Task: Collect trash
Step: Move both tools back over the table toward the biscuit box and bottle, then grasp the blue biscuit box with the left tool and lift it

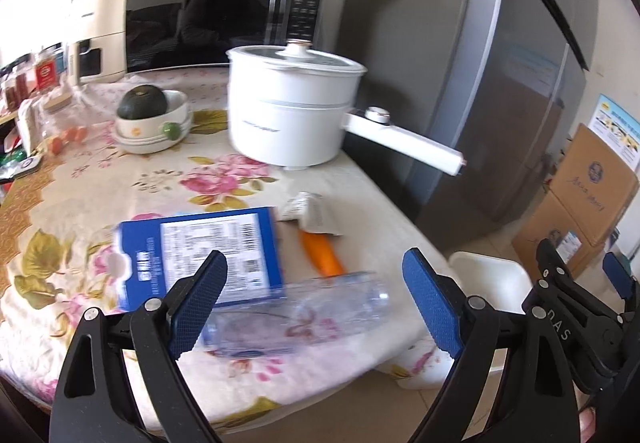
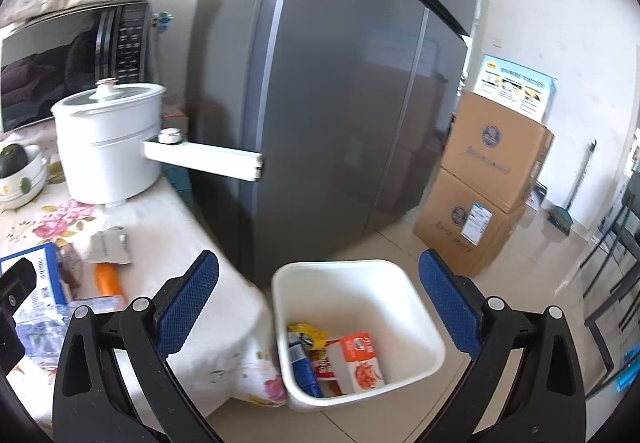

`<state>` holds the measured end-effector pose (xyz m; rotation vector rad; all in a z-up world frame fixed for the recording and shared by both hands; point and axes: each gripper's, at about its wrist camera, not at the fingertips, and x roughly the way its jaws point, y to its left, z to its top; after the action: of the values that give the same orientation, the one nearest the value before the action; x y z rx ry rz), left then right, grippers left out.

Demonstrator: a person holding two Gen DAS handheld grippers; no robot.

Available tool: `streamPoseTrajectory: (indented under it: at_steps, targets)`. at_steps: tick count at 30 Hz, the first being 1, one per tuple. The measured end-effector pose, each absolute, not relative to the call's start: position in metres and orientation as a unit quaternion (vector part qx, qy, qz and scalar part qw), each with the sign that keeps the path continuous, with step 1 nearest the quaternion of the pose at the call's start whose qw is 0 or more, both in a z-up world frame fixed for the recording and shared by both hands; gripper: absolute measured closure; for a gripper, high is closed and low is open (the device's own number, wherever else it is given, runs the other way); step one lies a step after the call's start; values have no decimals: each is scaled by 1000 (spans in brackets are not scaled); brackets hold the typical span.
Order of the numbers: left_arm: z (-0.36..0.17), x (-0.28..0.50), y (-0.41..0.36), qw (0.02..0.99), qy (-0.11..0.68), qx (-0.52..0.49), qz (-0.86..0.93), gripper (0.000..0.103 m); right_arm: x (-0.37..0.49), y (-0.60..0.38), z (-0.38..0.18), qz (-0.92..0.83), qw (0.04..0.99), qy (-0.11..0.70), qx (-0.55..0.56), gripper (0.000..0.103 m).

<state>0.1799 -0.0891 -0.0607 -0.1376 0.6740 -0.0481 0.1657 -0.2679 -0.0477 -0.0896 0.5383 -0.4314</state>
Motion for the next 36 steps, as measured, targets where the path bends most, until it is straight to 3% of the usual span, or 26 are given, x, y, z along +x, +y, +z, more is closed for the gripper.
streamPoseTrajectory:
  at_steps: [10,22,25,30,36]
  targets:
    - [-69,180,-36,937,342,-74,23,16,176,-221,-51,-177,946,262,-77,7]
    - [-87,218,3,920,391,22,12,16,191,-172,-54,-124,952,261,-98,7]
    - [-87,230,-2,907,409,83,-48,16,197,-177,-51,-123,954,263,-78,7]
    - [-91,231,-29,844,410,312,-149,13,211,-201,-58,-141,947,286,-45,7]
    - [-90,240,-41,766,447,396,-238,13,209,-216,-69,-147,939,307,-48,7]
